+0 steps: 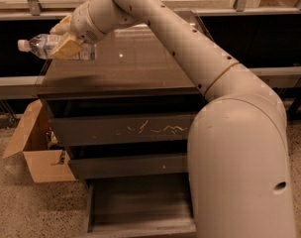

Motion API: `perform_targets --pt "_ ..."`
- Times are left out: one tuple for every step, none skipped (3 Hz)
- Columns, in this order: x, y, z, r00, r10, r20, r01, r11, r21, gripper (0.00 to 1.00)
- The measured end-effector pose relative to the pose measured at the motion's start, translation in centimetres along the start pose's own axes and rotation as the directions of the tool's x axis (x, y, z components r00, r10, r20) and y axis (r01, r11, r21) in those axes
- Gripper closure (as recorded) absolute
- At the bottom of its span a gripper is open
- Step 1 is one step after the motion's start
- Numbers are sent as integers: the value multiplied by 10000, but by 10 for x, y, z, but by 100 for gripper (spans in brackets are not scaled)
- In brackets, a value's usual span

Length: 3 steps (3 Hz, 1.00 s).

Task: Place blue plastic bottle into bottom drawer

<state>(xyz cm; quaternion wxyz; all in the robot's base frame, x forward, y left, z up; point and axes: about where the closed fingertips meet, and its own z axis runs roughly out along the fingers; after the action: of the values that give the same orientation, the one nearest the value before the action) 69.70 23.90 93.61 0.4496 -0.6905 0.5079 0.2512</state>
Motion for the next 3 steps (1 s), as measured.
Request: perform_targets --pt "-4 18 -8 10000 -91 28 92 9995 -315 100" --pt "-26 43 -34 9994 -226 258 228 9997 -78 100" --pt "-36 89 -42 9995 17 308 -16 10000 -27 100"
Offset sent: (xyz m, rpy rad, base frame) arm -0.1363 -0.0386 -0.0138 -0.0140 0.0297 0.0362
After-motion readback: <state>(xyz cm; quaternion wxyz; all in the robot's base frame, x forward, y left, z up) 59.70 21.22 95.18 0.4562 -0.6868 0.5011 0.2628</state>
